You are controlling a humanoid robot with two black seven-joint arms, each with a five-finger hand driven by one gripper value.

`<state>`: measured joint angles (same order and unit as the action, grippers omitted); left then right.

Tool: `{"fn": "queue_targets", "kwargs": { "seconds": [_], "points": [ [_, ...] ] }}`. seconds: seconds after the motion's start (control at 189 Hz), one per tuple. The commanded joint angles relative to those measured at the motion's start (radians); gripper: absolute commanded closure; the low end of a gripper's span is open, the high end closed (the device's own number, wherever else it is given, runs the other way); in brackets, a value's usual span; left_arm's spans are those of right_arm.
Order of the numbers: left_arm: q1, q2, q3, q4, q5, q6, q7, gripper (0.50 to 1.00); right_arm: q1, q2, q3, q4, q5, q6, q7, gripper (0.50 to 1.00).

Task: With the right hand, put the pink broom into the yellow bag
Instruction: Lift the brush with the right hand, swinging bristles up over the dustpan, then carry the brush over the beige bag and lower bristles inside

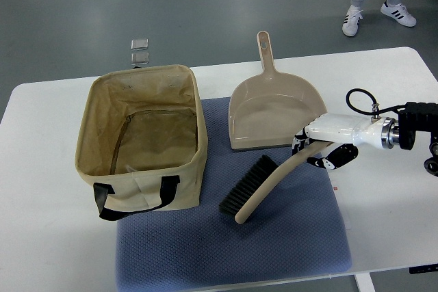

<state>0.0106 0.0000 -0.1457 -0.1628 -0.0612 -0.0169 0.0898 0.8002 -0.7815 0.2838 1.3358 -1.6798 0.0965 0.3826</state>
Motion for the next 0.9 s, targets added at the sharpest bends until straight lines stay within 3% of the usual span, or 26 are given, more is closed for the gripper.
{"fn": "queue_targets", "kwargs": {
  "seconds": [0.0, 0.528, 0.729, 0.893],
  "points": [
    [0.0, 0.0, 0.0, 0.0, 0.0, 0.0, 0.001, 0.5, 0.007, -0.035, 0.015, 0.002, 0.002, 0.0, 0.024, 1.0],
    [0.0, 0.0, 0.0, 0.0, 0.0, 0.0, 0.001, 0.5, 0.166, -0.202, 0.017, 0.011, 0.14, 0.025, 0.084, 1.0],
    [0.0, 0.0, 0.0, 0.0, 0.0, 0.0, 0.001, 0.5, 0.319, -0.274, 0.017, 0.006, 0.238, 0.103, 0.082, 1.0],
    [0.0, 0.0, 0.0, 0.0, 0.0, 0.0, 0.001, 0.5, 0.471, -0.275, 0.015, -0.018, 0.278, 0.173, 0.071, 1.0]
  ]
}}
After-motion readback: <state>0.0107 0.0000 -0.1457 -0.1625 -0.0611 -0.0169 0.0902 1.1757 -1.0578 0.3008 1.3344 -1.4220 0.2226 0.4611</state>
